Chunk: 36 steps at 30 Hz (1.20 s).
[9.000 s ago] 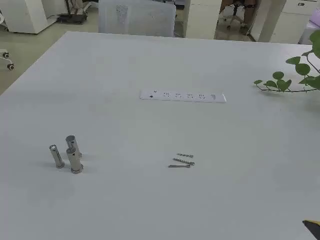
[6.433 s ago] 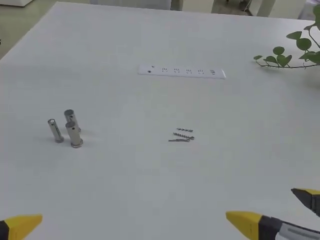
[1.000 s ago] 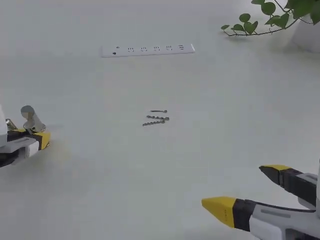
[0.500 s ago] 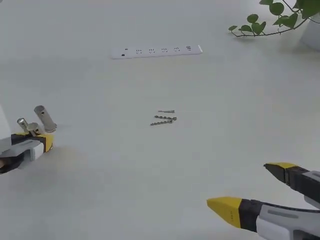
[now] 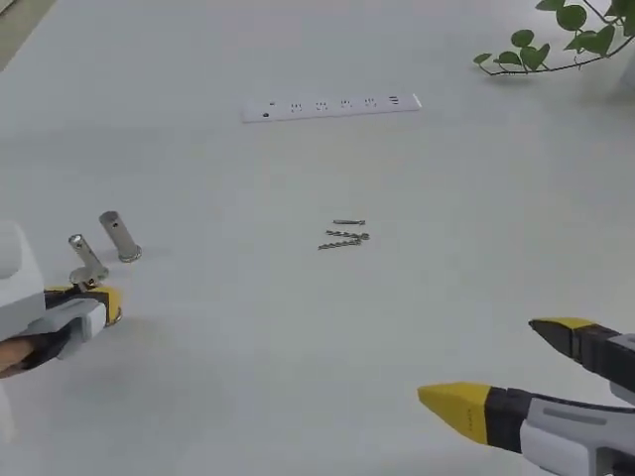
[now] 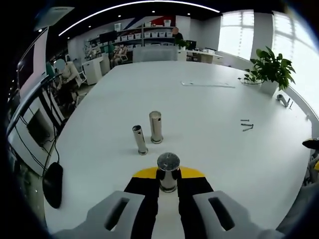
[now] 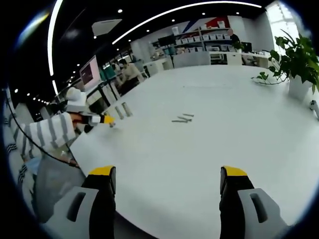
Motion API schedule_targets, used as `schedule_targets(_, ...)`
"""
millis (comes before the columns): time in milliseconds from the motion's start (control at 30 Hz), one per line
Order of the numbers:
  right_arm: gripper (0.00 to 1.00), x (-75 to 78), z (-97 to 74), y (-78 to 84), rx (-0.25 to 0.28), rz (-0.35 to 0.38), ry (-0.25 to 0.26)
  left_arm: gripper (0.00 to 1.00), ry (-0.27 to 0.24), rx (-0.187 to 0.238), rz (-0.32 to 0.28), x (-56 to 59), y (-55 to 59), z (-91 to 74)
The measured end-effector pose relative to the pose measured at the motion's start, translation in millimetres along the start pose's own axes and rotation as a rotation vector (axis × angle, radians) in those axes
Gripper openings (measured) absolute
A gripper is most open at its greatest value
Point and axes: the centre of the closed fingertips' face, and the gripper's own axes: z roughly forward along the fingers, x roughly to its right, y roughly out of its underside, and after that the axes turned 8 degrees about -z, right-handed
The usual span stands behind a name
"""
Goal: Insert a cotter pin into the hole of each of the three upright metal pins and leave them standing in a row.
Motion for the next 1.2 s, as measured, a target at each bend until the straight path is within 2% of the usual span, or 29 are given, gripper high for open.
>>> schedule_targets(233, 0.87, -5.0, 2.0, -0.8, 0.009, -0.003, -0.031, 0.12, -0.013, -0.018, -0.021, 13.3, 12.1, -3.1)
schedule_targets(633, 0.87, -6.1, -0.2, -1.6, 0.002, -0.036, -0.056, 0.11, 0.023, -0.022, -0.038, 46.8, 28.2, -3.9)
schedule_targets(800, 0.87, -6.2, -1.7, -2.6, 0.004, -0.042, -0.058, 0.11, 0.027, -0.025, -0.049, 53.6, 36.2, -3.8)
schedule_targets(833, 0.87, -6.3, -1.9, -2.7, 0.004, -0.044, -0.058, 0.11, 0.034, -0.023, -0.086, 55.9, 37.4, -3.8)
schedule_targets(867, 0.87, -6.0, -2.1, -2.8, 0.005, -0.046, -0.057, 0.11, 0.033, -0.011, -0.092, 55.7, 35.6, -3.7)
schedule_targets(967, 0.87, -4.9, -2.5, -2.0, 0.003, -0.051, -0.052, 0.11, 0.029, -0.013, -0.066, 57.8, 36.0, -2.9)
schedule_targets(1133, 0.87, -3.0, -2.5, -2.2, 0.001, -0.059, -0.041, 0.12, 0.032, 0.002, -0.092, 59.8, 35.6, -1.9)
schedule_targets(1200, 0.87, -3.6, -2.4, -2.0, -0.001, -0.060, -0.045, 0.12, 0.032, 0.006, -0.082, 60.8, 36.1, -2.0)
